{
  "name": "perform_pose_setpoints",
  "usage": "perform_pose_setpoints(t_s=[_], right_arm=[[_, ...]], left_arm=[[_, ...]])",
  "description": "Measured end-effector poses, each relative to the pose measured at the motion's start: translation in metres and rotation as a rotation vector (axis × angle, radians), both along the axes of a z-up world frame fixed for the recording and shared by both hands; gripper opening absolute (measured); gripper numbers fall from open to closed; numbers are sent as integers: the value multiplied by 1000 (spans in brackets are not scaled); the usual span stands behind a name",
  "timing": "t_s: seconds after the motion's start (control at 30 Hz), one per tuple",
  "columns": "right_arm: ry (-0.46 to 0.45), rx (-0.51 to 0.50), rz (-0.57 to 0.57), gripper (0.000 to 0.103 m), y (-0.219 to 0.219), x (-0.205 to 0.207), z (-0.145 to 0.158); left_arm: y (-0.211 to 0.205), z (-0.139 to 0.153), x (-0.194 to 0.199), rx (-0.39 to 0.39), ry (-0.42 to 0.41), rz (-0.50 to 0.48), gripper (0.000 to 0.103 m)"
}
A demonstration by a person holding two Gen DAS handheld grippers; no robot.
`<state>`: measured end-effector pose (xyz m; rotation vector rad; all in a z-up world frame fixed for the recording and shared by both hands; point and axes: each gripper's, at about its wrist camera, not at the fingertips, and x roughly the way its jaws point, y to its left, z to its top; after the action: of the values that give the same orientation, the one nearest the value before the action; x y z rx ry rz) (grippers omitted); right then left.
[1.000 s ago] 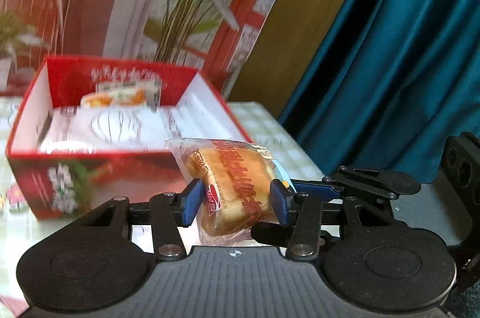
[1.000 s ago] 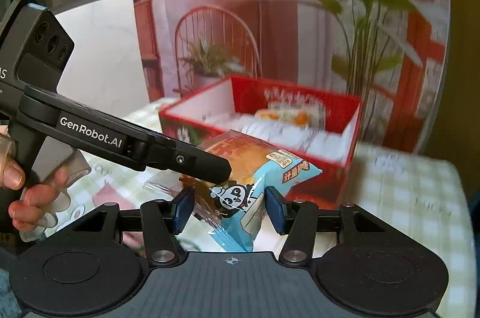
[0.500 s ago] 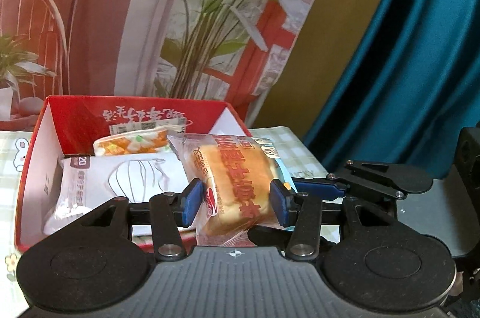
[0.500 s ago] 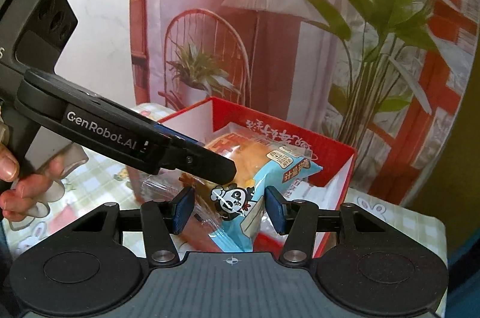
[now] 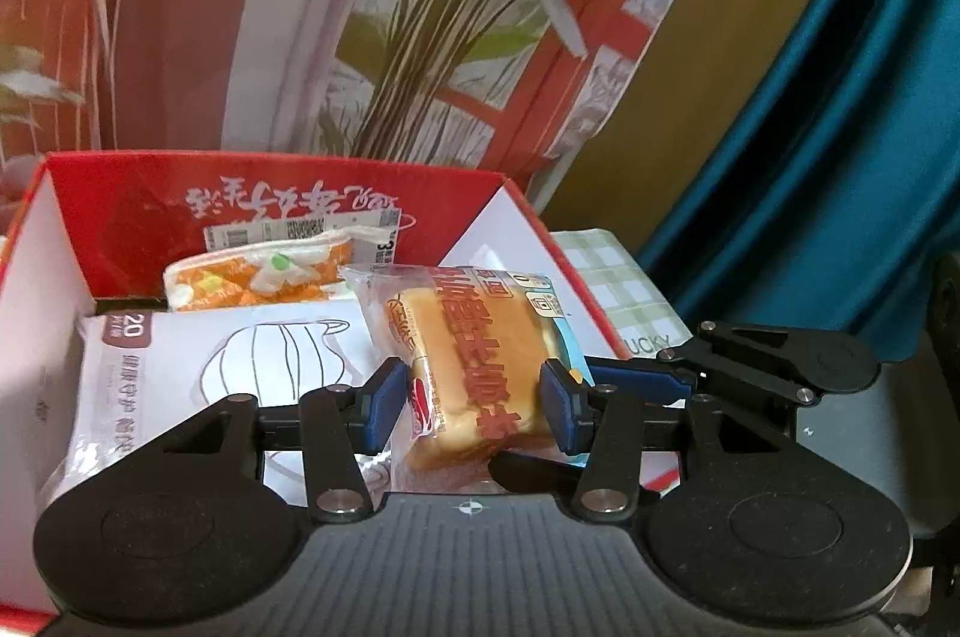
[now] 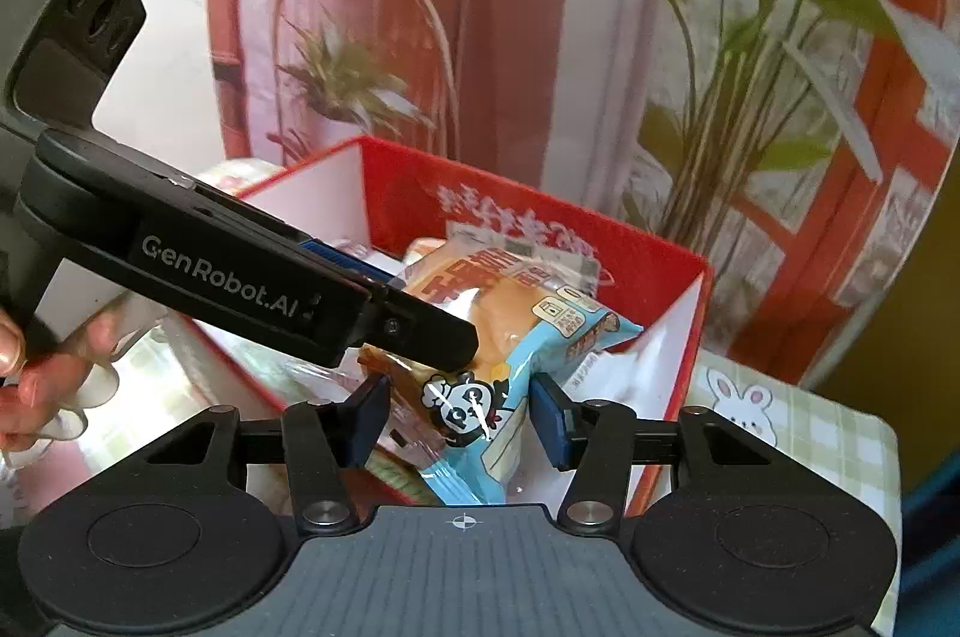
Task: Organize soft objects
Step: 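Carry the bread package with both grippers over the red box, then lower the bread package into the box and open both grippers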
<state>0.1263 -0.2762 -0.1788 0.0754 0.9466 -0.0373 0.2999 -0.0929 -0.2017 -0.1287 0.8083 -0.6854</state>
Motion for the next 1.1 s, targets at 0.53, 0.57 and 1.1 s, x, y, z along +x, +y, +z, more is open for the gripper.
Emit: perform_pose_setpoints(t_s=[0.53,0.57,1.1], right_arm=[[130,-72,-155,42,-28,52,-42],[135,-80,-158,42,-28,55,-43],[31,-134,-211,88,3,34,-11]], left_arm=[[8,-11,41,40,50,95,51],[11,-10,40,48,46,102,51],[55,36,-17,205,-117,223,89]])
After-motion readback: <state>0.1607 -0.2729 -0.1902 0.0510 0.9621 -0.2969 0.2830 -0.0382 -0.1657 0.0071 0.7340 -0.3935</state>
